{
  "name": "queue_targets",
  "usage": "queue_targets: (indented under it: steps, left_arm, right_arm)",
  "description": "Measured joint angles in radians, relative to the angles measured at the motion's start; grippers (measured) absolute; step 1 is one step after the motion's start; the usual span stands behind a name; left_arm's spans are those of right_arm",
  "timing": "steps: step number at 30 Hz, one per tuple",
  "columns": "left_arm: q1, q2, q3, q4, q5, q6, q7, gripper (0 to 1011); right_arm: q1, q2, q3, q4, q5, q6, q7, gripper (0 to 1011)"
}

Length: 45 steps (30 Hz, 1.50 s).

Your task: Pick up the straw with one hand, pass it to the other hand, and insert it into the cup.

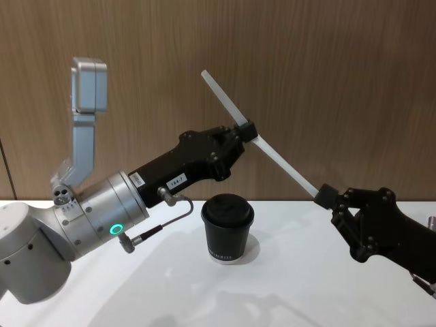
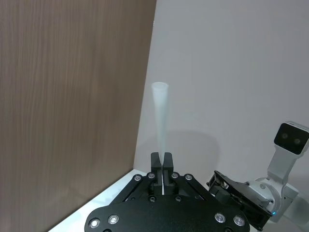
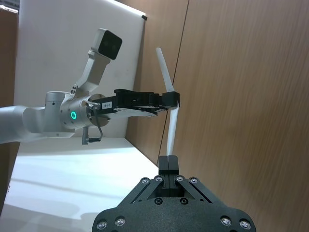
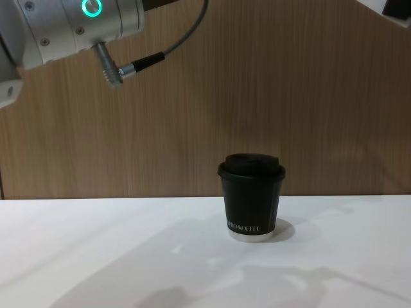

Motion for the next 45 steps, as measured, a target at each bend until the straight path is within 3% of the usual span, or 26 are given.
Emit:
queue_targets:
  steps: [8, 11, 26, 34, 42, 45]
  left_arm:
    - [0.0, 0.0, 0.0, 0.0, 0.0, 0.0, 0.001, 3]
    - [0.0, 0.0, -0.002, 0.0, 0.0, -0.001, 0.002, 4]
    - [0.0, 0.001, 0.0, -0.001, 0.003, -0.002, 0.005, 3]
    - [0.0, 0.017, 0.011, -0.019, 0.055, -0.02, 0.052, 4]
    - [-0.004, 0.042, 0.03, -0.046, 0.144, -0.025, 0.131, 4]
    - [-0.007, 0.051, 0.038, -0.057, 0.184, -0.018, 0.164, 4]
  right_arm:
    - [0.0, 0.0, 0.0, 0.0, 0.0, 0.0, 0.0, 0]
    - [0.0, 0.0, 0.0, 0.0, 0.0, 0.0, 0.0, 47]
    - [0.0, 0.0, 0.0, 0.0, 0.0, 0.0, 0.0, 485]
    - [0.0, 0.0, 0.0, 0.0, 0.0, 0.0, 0.0, 750]
    - [0.0, 0.0, 0.0, 0.0, 0.0, 0.0, 0.0, 982]
    - [0.0, 0.0, 0.0, 0.0, 0.0, 0.0, 0.0, 1001]
